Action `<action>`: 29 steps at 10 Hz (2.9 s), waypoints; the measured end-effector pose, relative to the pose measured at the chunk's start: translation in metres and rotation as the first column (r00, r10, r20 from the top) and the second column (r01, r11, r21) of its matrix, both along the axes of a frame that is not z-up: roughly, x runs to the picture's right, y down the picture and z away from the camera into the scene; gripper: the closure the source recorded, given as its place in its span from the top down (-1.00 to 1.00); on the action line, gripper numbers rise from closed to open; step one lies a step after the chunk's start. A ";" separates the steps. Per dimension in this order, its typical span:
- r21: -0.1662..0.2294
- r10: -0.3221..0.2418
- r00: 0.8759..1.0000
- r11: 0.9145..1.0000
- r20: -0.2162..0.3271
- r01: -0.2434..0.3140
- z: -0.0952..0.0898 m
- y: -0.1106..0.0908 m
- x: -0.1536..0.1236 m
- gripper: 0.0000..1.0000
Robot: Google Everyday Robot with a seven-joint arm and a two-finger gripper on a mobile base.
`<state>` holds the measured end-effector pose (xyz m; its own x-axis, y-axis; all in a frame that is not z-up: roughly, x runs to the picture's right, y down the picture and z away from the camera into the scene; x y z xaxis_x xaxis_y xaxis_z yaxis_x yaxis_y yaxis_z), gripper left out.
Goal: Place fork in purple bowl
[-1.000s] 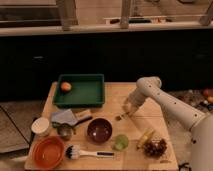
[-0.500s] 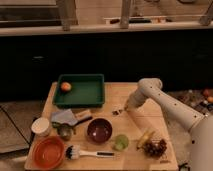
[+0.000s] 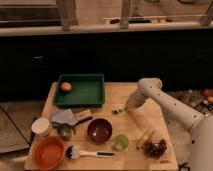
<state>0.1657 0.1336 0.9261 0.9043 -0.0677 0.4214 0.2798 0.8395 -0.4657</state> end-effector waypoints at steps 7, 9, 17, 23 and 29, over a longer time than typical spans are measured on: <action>0.000 0.001 1.000 1.000 -0.001 -0.001 0.000 0.000 0.001 -1.00; 0.000 0.002 1.000 1.000 -0.001 -0.002 0.000 0.001 0.001 -1.00; -0.002 0.002 1.000 1.000 -0.002 -0.002 -0.001 0.001 0.002 0.24; -0.001 0.002 1.000 1.000 -0.001 -0.002 -0.003 -0.001 0.003 0.60; -0.001 0.000 1.000 1.000 -0.003 0.000 -0.004 -0.002 0.004 0.60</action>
